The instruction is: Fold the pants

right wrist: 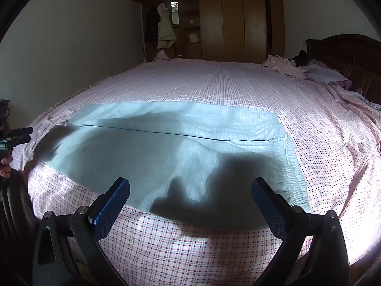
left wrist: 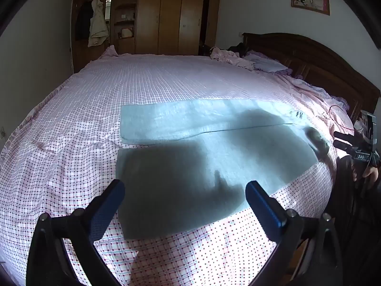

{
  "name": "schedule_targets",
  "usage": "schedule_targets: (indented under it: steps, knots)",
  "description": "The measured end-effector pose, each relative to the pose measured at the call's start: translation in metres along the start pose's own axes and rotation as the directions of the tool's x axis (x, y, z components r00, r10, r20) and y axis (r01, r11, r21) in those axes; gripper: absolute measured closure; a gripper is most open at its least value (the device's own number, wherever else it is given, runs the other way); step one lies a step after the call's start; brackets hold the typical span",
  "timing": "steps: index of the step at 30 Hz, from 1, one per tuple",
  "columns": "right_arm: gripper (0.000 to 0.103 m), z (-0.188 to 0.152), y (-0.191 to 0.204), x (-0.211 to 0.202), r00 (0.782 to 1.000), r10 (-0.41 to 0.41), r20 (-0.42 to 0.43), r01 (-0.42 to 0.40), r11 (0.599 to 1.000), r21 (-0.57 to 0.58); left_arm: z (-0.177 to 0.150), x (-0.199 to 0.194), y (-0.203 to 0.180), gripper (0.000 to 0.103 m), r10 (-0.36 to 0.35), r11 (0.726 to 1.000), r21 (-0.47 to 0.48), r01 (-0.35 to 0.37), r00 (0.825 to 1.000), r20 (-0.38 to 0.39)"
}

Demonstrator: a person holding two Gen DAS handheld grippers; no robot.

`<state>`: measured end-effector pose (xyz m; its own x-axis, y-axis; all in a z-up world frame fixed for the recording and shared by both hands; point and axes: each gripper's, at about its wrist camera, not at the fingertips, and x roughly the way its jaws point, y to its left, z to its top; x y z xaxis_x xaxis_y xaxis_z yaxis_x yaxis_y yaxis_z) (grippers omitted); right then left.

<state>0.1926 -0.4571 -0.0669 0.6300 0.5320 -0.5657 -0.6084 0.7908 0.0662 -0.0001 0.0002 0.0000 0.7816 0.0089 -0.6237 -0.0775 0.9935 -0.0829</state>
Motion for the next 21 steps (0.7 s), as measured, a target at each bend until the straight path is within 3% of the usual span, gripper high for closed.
schedule_targets:
  steps: [21]
  knots:
    - [0.005, 0.002, 0.003, 0.002, 1.000, -0.004, -0.003, 0.004, 1.000, -0.008, 0.001, 0.004, 0.002, 0.000, 0.003, 1.000, 0.004, -0.003, 1.000, -0.010]
